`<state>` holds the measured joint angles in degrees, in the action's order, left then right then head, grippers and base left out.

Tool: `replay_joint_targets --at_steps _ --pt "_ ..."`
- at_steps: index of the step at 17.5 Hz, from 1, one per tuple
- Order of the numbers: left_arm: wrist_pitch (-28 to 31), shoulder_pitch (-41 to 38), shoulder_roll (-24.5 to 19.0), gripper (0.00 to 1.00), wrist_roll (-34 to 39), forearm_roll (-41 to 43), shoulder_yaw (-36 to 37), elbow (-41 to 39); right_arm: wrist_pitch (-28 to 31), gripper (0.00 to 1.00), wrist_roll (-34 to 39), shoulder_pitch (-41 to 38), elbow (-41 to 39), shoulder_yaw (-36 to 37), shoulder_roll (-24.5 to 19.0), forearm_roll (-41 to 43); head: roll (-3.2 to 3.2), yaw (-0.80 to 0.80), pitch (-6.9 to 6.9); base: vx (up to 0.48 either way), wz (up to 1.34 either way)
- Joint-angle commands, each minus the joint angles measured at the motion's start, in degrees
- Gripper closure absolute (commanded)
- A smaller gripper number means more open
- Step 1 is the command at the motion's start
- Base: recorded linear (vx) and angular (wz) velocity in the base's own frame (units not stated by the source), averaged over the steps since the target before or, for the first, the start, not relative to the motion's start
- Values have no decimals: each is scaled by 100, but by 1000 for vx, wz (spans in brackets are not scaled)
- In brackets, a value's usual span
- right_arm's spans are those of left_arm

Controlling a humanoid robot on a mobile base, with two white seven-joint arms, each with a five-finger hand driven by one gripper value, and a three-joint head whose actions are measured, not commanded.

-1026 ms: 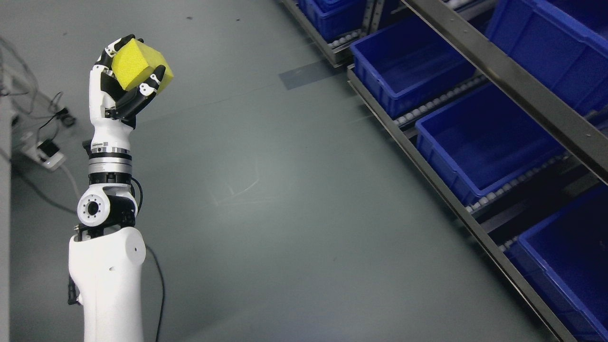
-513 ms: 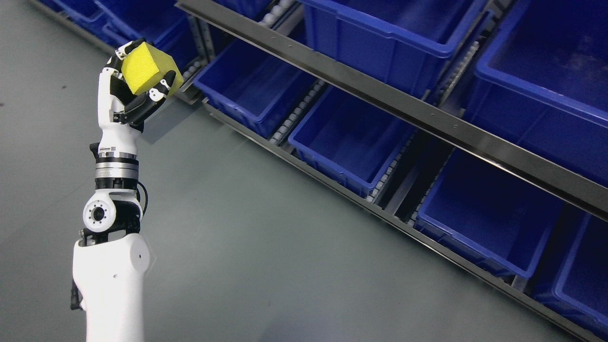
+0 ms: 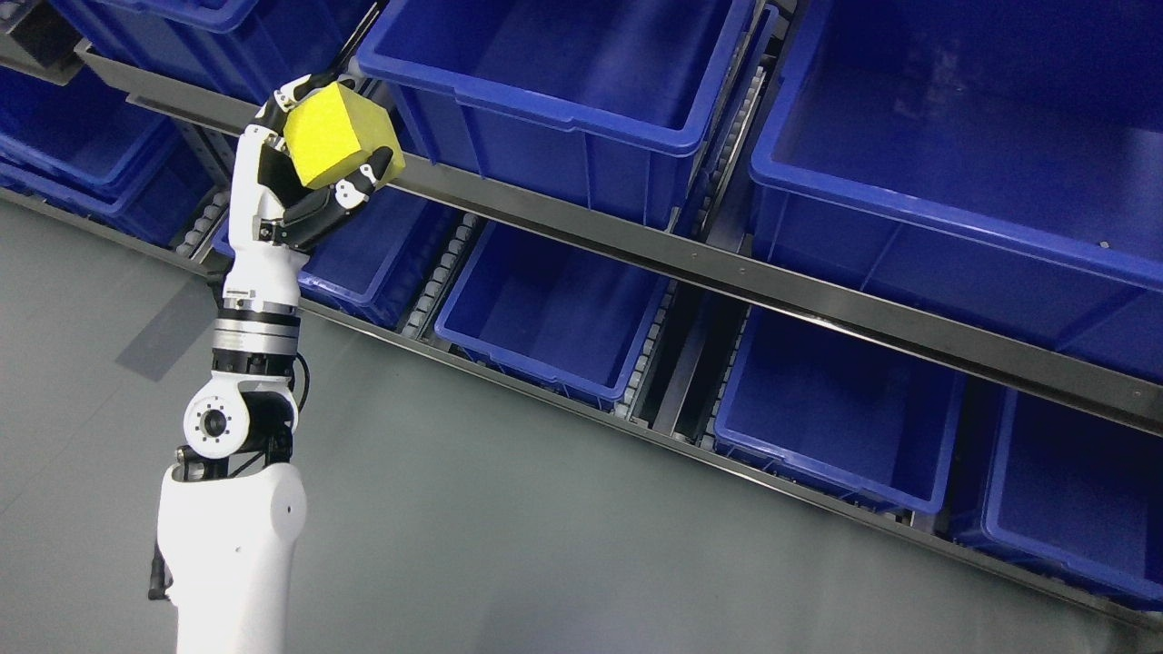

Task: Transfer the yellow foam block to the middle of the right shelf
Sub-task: 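Reach the left hand forward over the middle-shelf blue bin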

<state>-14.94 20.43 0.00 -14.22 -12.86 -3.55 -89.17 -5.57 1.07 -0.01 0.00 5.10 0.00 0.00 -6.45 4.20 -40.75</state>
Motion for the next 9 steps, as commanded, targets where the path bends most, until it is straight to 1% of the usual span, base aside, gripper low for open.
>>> replay_joint_targets --at_steps 1,4,6,8,9 --pt "-44 -13 -100 56 -28 -15 1014 -873 4 0 -1 10 -100 0 100 0 0 0 0 163 -160" --pt "-97 66 -100 56 -37 -15 1058 -918 4 0 -1 10 -100 0 100 0 0 0 0 149 -121" --pt "-63 293 -100 56 -37 -15 1067 -927 4 0 -1 10 -100 0 100 0 0 0 0 116 -64" --pt "121 653 -100 56 -28 -24 1067 -927 4 0 -1 18 -100 0 100 0 0 0 0 127 -5" --pt "366 847 -100 56 -19 -33 1067 -918 4 0 -1 10 -100 0 100 0 0 0 0 107 5"
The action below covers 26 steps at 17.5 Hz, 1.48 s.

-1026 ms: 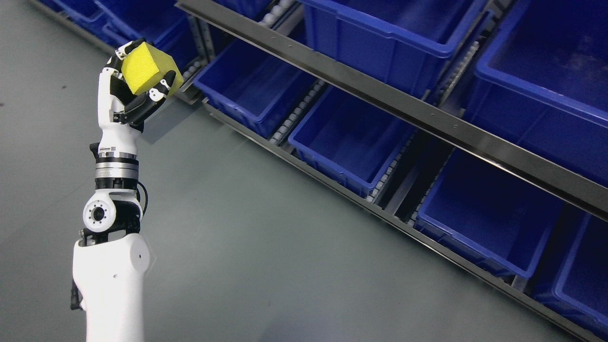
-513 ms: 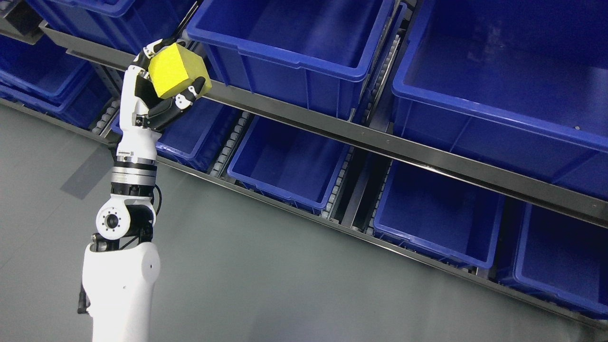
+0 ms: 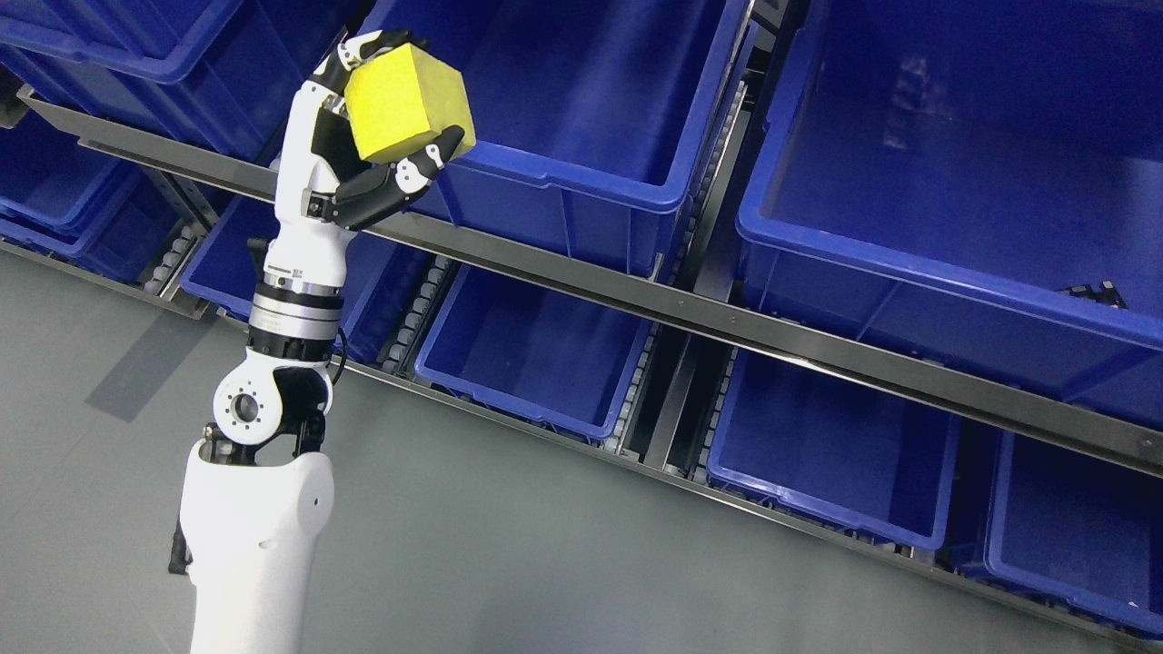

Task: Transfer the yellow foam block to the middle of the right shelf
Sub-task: 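Reach the left hand forward over the middle-shelf blue bin, then open the left hand to drop the cube into the bin, then withdraw the open left hand up from the bin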

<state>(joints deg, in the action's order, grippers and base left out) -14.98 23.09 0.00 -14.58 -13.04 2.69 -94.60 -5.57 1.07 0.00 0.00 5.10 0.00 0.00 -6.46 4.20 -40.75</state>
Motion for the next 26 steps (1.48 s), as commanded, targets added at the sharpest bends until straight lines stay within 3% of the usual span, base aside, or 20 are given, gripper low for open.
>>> replay_joint_targets --at_steps 1,4,8,11,12,14,15,16,21,26 --pt "678 818 -100 56 52 -41 434 -349 4 0 -2 9 -100 0 100 0 0 0 0 107 5" --pt "1609 1573 -100 56 78 -234 408 -139 4 0 -2 9 -100 0 100 0 0 0 0 109 -7" --pt "3305 2453 -100 54 78 -234 399 625 4 0 -2 18 -100 0 100 0 0 0 0 80 3" --pt "3809 3042 -100 49 410 -243 635 1484 4 0 -2 9 -100 0 100 0 0 0 0 68 3" --pt "3827 3139 -100 43 508 -243 775 1880 4 0 -2 9 -100 0 100 0 0 0 0 47 -5" --pt "3993 3359 -100 17 509 -226 1092 2540 4 0 -2 9 -100 0 100 0 0 0 0 36 2" --pt "4029 3464 -100 3 509 -234 1224 2795 4 0 -2 9 -100 0 100 0 0 0 0 28 4" --pt "4021 3518 -100 0 509 -243 1329 2885 4 0 -2 9 -100 0 100 0 0 0 0 28 4" --pt "3644 3413 -100 0 474 -252 1383 2667 4 0 -2 9 -100 0 100 0 0 0 0 13 0" --pt "1959 2492 -100 0 465 -243 1217 1851 4 0 -2 9 -100 0 100 0 0 0 0 -2 0"
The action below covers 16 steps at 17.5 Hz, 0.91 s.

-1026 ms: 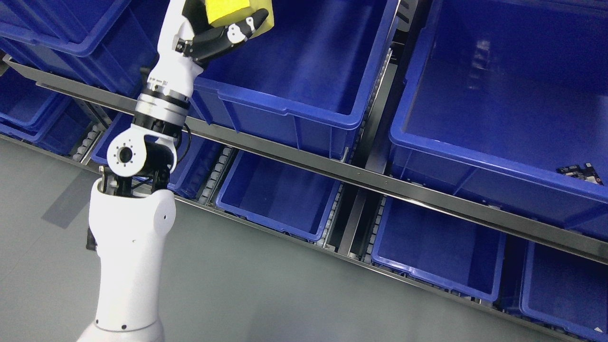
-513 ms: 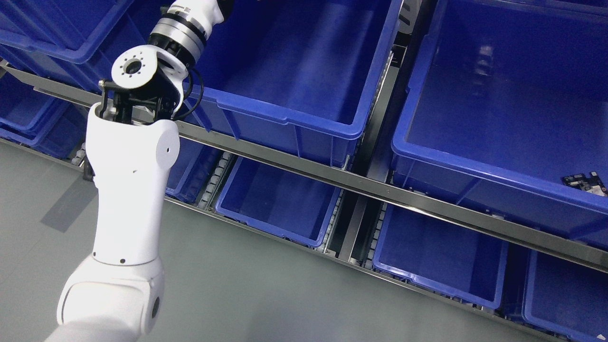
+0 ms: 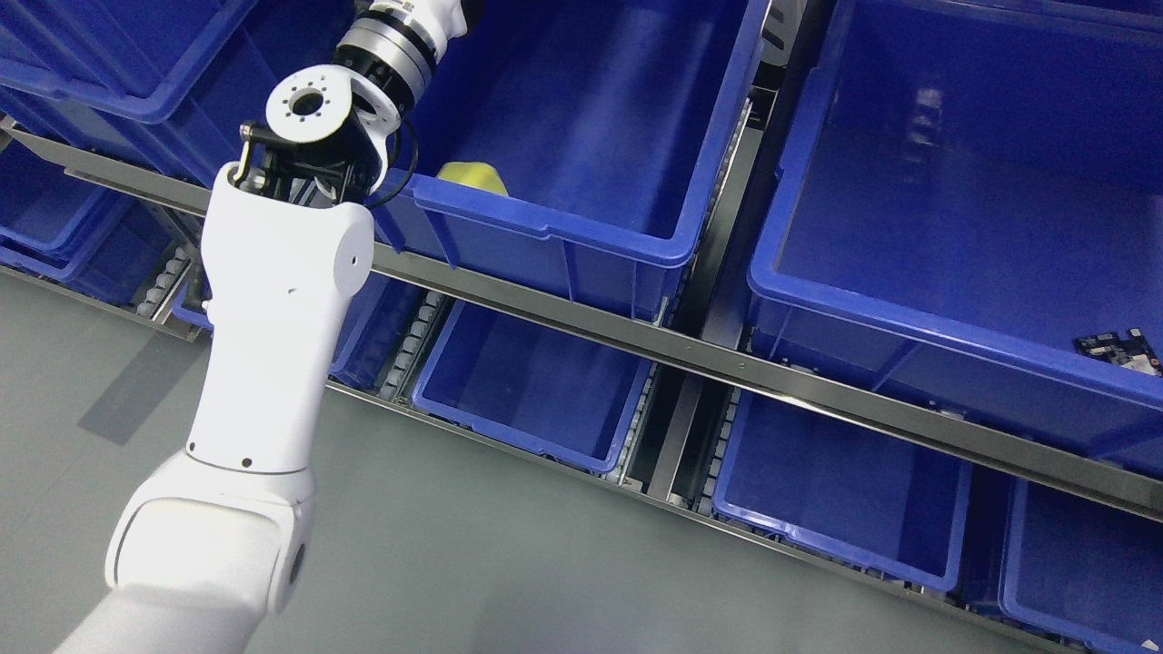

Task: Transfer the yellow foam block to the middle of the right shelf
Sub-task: 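Withdraw the open left hand up from the bin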

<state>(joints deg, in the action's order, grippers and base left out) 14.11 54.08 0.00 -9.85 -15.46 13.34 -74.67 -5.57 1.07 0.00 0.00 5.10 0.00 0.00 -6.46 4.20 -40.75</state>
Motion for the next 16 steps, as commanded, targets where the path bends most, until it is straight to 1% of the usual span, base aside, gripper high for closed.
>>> replay_joint_targets --at_steps 1,4,5,6,10,11,14,16 --pt "-1285 -888 -100 0 -8 0 73 -362 4 0 -1 9 -100 0 100 0 0 0 0 -11 -1" --pt "-1849 -1592 -100 0 -8 0 -33 -986 4 0 -1 18 -100 0 100 0 0 0 0 0 0" --pt "-1911 -1811 -100 0 1 8 -94 -1197 4 0 -1 9 -100 0 100 0 0 0 0 0 0" --pt "-1860 -1961 -100 0 27 17 -156 -1364 4 0 -1 9 -100 0 100 0 0 0 0 -7 -25" --pt "-1342 -2340 -100 0 62 35 -647 -1857 4 0 -1 18 -100 0 100 0 0 0 0 -16 -38" --pt "-1262 -2367 -100 0 62 35 -788 -1928 4 0 -1 18 -100 0 100 0 0 0 0 -26 -34" --pt "-727 -2384 -100 0 71 35 -1158 -2069 4 0 -1 9 -100 0 100 0 0 0 0 -33 -31" --pt "-629 -2385 -100 0 71 35 -1194 -2069 4 0 -1 9 -100 0 100 0 0 0 0 -45 -30"
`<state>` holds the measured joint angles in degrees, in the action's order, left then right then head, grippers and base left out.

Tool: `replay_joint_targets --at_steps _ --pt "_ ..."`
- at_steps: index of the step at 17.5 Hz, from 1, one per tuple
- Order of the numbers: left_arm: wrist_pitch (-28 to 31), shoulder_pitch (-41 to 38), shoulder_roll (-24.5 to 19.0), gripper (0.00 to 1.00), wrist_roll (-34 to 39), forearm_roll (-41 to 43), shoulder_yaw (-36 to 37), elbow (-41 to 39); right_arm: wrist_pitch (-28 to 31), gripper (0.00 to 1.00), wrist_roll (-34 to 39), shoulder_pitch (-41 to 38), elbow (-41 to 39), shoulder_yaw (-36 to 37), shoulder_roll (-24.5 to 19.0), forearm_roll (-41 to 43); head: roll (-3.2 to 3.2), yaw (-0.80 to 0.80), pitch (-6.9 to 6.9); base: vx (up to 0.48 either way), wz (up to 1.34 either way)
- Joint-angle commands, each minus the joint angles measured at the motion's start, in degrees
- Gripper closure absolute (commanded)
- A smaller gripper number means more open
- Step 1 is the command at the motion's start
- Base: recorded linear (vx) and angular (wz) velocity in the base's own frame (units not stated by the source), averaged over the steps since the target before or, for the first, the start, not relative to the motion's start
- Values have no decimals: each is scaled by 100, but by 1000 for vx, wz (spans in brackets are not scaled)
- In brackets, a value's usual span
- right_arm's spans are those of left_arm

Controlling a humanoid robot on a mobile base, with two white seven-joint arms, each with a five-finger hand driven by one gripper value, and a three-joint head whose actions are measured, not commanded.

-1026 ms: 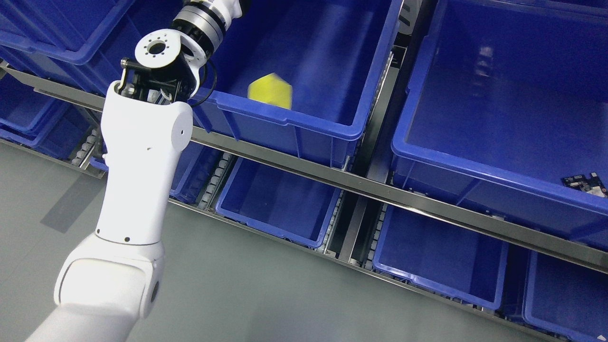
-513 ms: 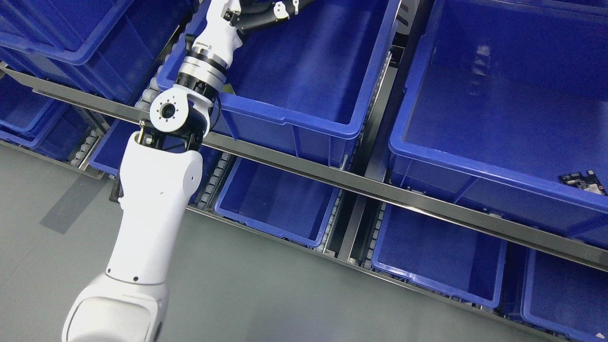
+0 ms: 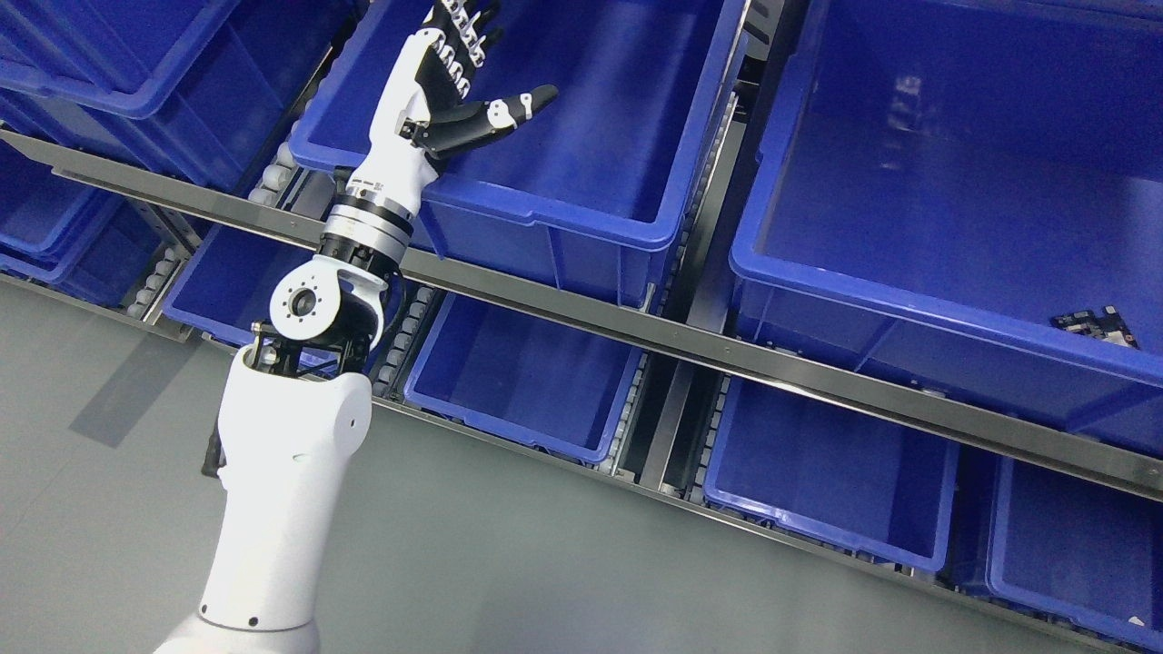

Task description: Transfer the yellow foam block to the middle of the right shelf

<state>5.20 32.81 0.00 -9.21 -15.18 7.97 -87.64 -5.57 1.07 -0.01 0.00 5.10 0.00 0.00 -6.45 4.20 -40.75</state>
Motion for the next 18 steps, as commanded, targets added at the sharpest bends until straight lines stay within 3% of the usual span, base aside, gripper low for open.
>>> replay_joint_targets --at_steps 1,13,18 --pt "289 -266 -100 0 7 6 -657 -772 4 0 -1 9 -100 0 100 0 0 0 0 -45 -22" --pt "315 -354 -100 0 7 6 -727 -834 4 0 -1 9 -100 0 100 0 0 0 0 -34 -55" --pt "684 -398 -100 0 7 6 -806 -1018 4 0 -1 9 -100 0 100 0 0 0 0 -3 -31"
